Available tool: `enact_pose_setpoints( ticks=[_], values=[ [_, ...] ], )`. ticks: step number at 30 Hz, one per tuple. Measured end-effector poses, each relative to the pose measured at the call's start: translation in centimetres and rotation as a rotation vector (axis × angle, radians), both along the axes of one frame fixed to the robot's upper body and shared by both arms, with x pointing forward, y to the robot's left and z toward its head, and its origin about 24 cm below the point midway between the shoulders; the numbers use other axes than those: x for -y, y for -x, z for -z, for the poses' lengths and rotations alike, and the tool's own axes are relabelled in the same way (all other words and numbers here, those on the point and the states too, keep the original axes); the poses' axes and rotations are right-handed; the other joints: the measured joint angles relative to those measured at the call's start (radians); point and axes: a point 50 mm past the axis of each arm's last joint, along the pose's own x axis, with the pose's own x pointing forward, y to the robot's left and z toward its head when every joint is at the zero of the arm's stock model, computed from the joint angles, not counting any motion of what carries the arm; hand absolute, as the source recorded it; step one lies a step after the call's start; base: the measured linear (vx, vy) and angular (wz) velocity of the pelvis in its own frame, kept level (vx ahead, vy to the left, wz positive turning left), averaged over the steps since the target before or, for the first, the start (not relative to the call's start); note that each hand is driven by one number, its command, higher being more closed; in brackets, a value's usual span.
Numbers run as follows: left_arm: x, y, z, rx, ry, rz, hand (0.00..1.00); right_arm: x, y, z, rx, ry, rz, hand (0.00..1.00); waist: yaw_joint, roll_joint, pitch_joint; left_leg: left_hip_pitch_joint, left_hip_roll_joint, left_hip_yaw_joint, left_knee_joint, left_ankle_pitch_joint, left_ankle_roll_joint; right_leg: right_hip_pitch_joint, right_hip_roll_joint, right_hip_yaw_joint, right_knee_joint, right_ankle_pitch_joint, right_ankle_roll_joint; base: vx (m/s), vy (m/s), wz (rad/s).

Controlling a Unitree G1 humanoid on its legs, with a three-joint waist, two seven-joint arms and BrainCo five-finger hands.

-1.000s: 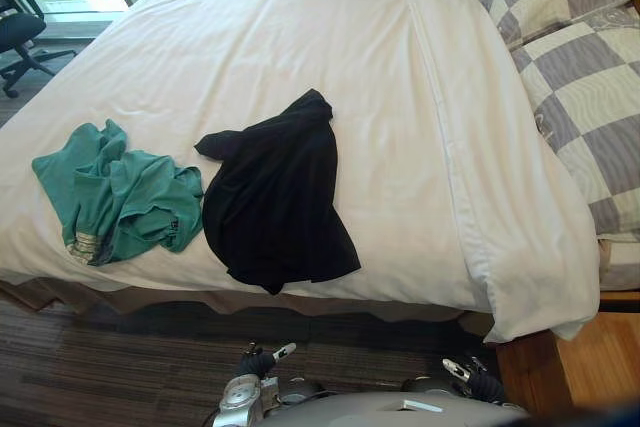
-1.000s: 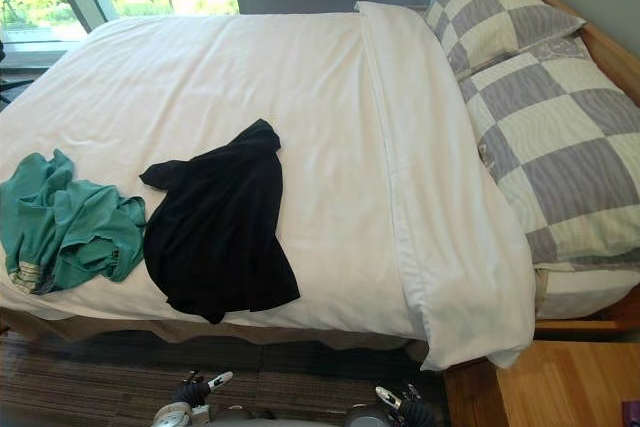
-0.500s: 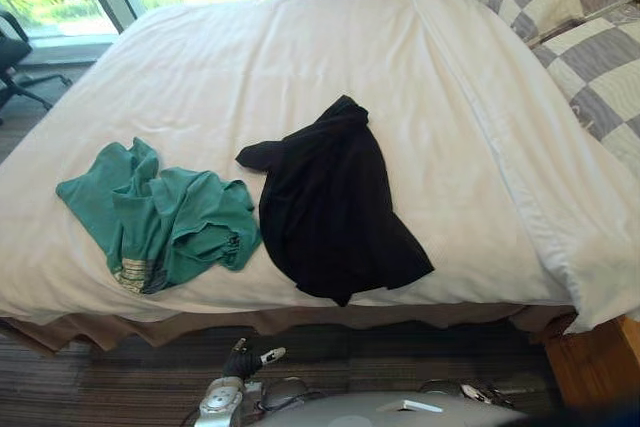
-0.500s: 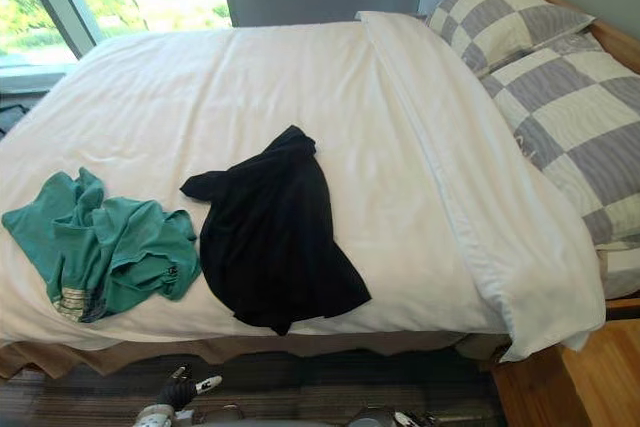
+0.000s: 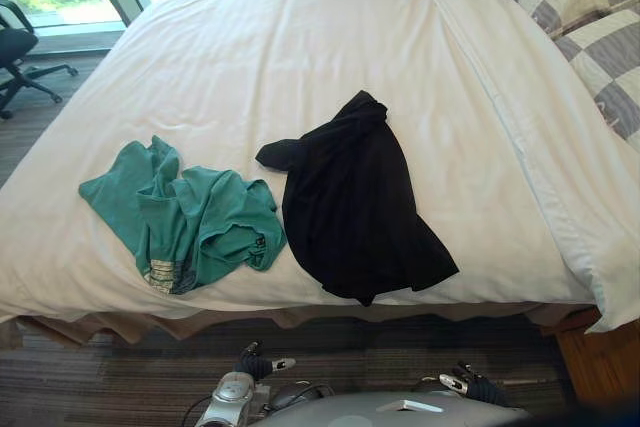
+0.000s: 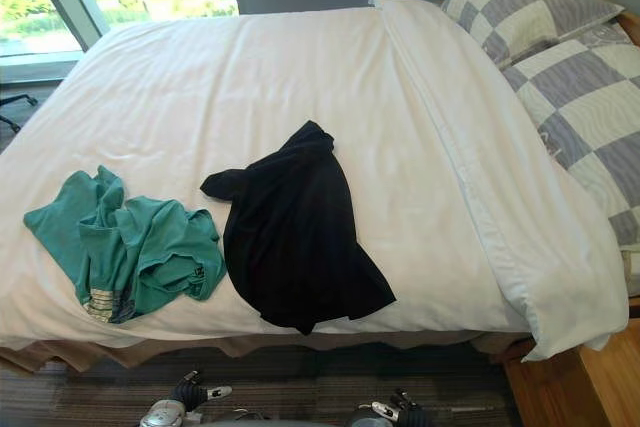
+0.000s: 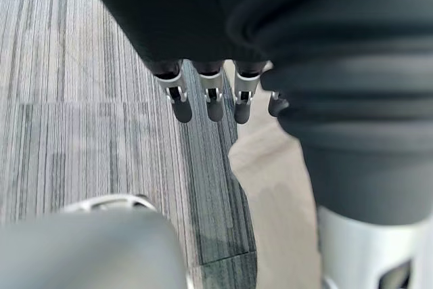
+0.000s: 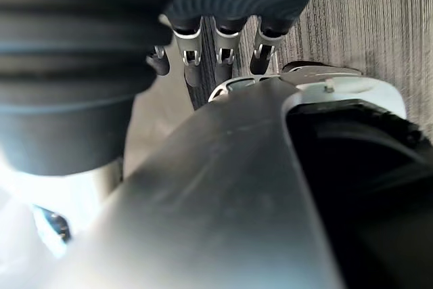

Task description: Tidy the bed and pick cloth on bed and put in laundry

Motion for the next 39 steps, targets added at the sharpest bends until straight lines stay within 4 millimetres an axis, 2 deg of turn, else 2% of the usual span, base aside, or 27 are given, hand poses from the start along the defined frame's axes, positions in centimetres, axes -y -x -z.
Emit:
enact_pose_setpoints(
  ticks=[4,5,8,9,11,14,16,17,18,19,20,21,22,23,24,25,26,27,28,30,31,32,33,35,36,39],
  values=[
    [0.9,-1.4,-0.6,0.070,0.024,0.034,0.00,0.4,-1.0,-0.2,-0.035,0.004,-0.055,0.00,0.006,0.012,0.030,-0.112,0.051,0.006,0.268,-0.003,-0.022,0.014,-0.011,-0.005,0.054,-0.040,-0.002,-0.12,-0.004,0.10],
    [1.3,-1.6,-0.6,0.077,0.041,0.061,0.00,0.4,-1.1,-0.2,-0.039,0.003,-0.046,0.00,0.005,0.016,0.032,-0.116,0.050,0.008,0.272,0.003,-0.020,-0.001,-0.026,-0.006,0.080,-0.051,0.000,-0.13,0.036,0.19],
    [2.5,-1.8,-0.6,0.081,0.101,0.116,0.00,1.0,-2.0,-0.4,-0.035,0.007,-0.014,0.00,0.006,0.002,0.027,-0.085,0.000,0.004,0.171,0.013,-0.010,-0.032,-0.076,0.005,0.120,-0.065,0.002,-0.11,0.073,0.11],
    [2.7,-1.9,-0.6,0.084,0.118,0.126,0.00,1.1,-2.1,-0.5,-0.035,0.010,-0.004,0.00,0.003,-0.006,0.032,-0.082,-0.003,0.008,0.172,0.003,-0.008,-0.035,-0.086,0.014,0.120,-0.062,0.004,-0.08,0.129,-0.14],
    [2.6,-1.9,-0.7,0.087,0.132,0.136,0.00,1.3,-2.1,-0.5,-0.037,0.018,0.004,0.00,0.002,-0.006,0.031,-0.069,0.037,0.007,0.186,-0.032,0.000,-0.033,-0.109,0.042,0.133,-0.059,0.008,-0.04,0.151,-0.30],
    [2.9,-1.4,-0.4,0.070,0.161,0.151,0.00,2.0,-2.3,-0.7,-0.034,0.047,-0.015,0.00,-0.019,-0.010,0.031,-0.062,0.127,-0.033,0.194,-0.020,-0.006,-0.030,-0.187,0.089,0.170,-0.065,0.062,-0.01,0.285,-0.35],
    [3.3,-1.1,-0.3,0.058,0.179,0.182,0.00,2.7,-2.4,-0.9,-0.031,0.071,-0.027,0.00,-0.034,-0.003,0.027,-0.062,0.176,-0.061,0.217,-0.006,0.014,-0.028,-0.242,0.132,0.184,-0.062,0.124,0.02,0.586,-0.37],
    [3.7,-1.1,-0.3,0.059,0.185,0.205,0.00,3.2,-2.4,-1.0,-0.034,0.087,-0.026,0.00,-0.036,0.012,0.018,-0.061,0.202,-0.068,0.235,-0.004,0.010,-0.027,-0.260,0.150,0.183,-0.053,0.160,0.07,0.575,-0.30],
    [4.0,-1.0,-0.2,0.054,0.192,0.219,0.00,3.5,-2.4,-1.1,-0.035,0.096,-0.026,0.00,-0.039,0.023,0.011,-0.058,0.212,-0.069,0.231,0.005,-0.007,-0.027,-0.261,0.159,0.181,-0.049,0.166,0.09,0.656,-0.23],
    [4.3,-1.0,-0.1,0.043,0.213,0.224,0.00,3.8,-2.2,-1.1,-0.044,0.105,-0.019,0.00,-0.044,0.031,0.006,-0.045,0.212,-0.062,0.237,-0.076,-0.168,-0.006,-0.272,0.180,0.142,-0.008,0.177,0.11,0.702,-0.31],
    [3.7,-1.4,-0.2,0.036,0.203,0.201,0.00,2.8,-1.7,-0.5,-0.078,0.099,0.002,0.00,-0.039,0.017,0.002,-0.056,0.194,-0.025,0.300,-0.110,-0.129,0.020,-0.296,0.203,0.054,0.108,0.174,0.10,0.717,-0.39],
    [3.2,-1.2,-0.1,0.024,0.196,0.183,0.00,2.7,-1.2,-0.4,-0.097,0.105,0.006,0.00,-0.037,0.013,-0.009,-0.063,0.193,-0.012,0.304,-0.133,-0.120,0.021,-0.295,0.195,0.010,0.193,0.169,0.08,0.703,-0.67],
    [2.1,-1.2,-0.1,0.019,0.167,0.154,0.00,2.5,-1.6,-0.4,-0.084,0.103,-0.001,0.00,-0.017,0.007,-0.018,-0.062,0.196,0.048,0.291,-0.146,-0.093,-0.016,-0.296,0.150,-0.051,0.346,0.079,0.02,0.648,-0.99],
    [1.4,-1.1,-0.2,0.027,0.154,0.094,0.00,2.3,-1.6,-0.4,-0.073,0.109,-0.033,0.00,0.011,-0.001,-0.025,-0.047,0.190,0.125,0.239,-0.132,-0.063,-0.080,-0.298,0.048,-0.009,0.363,-0.034,0.01,0.603,-1.13],
    [1.2,-0.9,-0.2,0.023,0.149,0.076,0.00,2.2,-1.6,-0.4,-0.061,0.112,-0.060,0.00,0.015,-0.004,-0.026,-0.036,0.182,0.157,0.206,-0.118,-0.049,-0.110,-0.291,-0.003,0.045,0.332,-0.034,-0.01,0.494,-1.15],
    [1.0,-0.7,-0.1,0.021,0.146,0.047,0.00,1.8,-1.8,-0.4,-0.036,0.115,-0.144,0.00,0.011,-0.006,-0.027,-0.012,0.159,0.196,0.130,-0.081,-0.028,-0.133,-0.247,-0.058,0.131,0.263,-0.008,-0.02,0.427,-0.74],
    [1.1,-0.8,-0.1,0.024,0.145,0.048,0.00,1.1,-1.9,-0.5,-0.006,0.104,-0.194,0.00,-0.002,-0.006,-0.027,0.001,0.125,0.207,0.060,-0.045,-0.012,-0.131,-0.188,-0.069,0.166,0.186,0.006,0.02,0.466,-0.53],
    [1.3,-1.1,-0.2,0.029,0.144,0.057,0.00,0.8,-1.9,-0.5,0.006,0.101,-0.223,0.00,-0.004,-0.006,-0.027,0.002,0.105,0.215,0.027,-0.028,-0.003,-0.129,-0.161,-0.066,0.163,0.151,0.017,0.02,0.359,-0.19],
    [1.8,-1.5,-0.3,0.040,0.150,0.066,0.00,0.5,-2.0,-0.5,0.027,0.104,-0.258,0.00,-0.013,-0.005,-0.020,0.003,0.062,0.222,-0.019,-0.003,0.016,-0.107,-0.128,-0.055,0.136,0.103,0.048,0.00,0.337,0.08],
    [2.4,-2.3,-0.4,0.062,0.168,0.067,0.00,0.6,-2.3,-0.8,0.073,0.114,-0.267,0.00,-0.027,-0.004,0.001,0.006,0.004,0.202,-0.063,0.022,0.043,-0.093,-0.127,0.001,0.121,0.078,0.047,-0.05,0.226,0.44],
    [3.0,-2.7,-0.6,0.074,0.177,0.079,0.00,0.2,-2.4,-0.9,0.098,0.107,-0.275,0.00,-0.041,-0.006,0.002,0.005,-0.020,0.161,-0.100,0.051,0.054,-0.095,-0.110,0.062,0.132,0.013,0.048,-0.06,0.014,1.03],
    [3.0,-3.0,-0.7,0.092,0.177,0.082,0.00,-0.8,-2.4,-0.7,0.109,0.090,-0.286,0.00,-0.048,-0.019,0.008,0.007,-0.047,0.116,-0.137,0.078,0.056,-0.075,-0.073,0.100,0.118,-0.042,0.031,-0.06,-0.044,1.17],
    [2.9,-3.0,-0.7,0.101,0.176,0.083,0.00,-1.2,-2.3,-0.6,0.105,0.091,-0.288,0.00,-0.045,-0.038,0.009,0.010,-0.064,0.093,-0.155,0.092,0.056,-0.054,-0.069,0.106,0.091,-0.073,0.021,-0.06,-0.109,1.12],
    [3.2,-2.5,-0.5,0.096,0.185,0.076,0.00,-0.8,-2.0,-0.5,0.089,0.102,-0.269,0.00,-0.035,-0.045,0.027,0.051,-0.087,0.056,-0.246,0.152,0.051,-0.019,-0.069,0.072,0.071,-0.079,0.026,-0.04,-0.061,0.67],
    [2.9,-1.6,-0.4,0.098,0.184,0.053,0.00,-0.9,-1.8,-0.4,0.082,0.097,-0.252,0.00,-0.024,-0.038,0.025,0.077,-0.087,0.047,-0.312,0.194,0.043,-0.005,-0.062,0.054,0.064,-0.074,0.034,-0.05,-0.082,0.36],
    [1.4,-0.3,-0.1,0.087,0.165,-0.067,0.00,-1.4,-1.8,-0.2,0.075,0.085,-0.250,0.00,-0.016,-0.048,0.030,0.109,-0.068,0.029,-0.378,0.234,0.027,0.012,-0.032,0.034,0.051,-0.066,0.037,-0.03,-0.114,0.17]
  ],
)
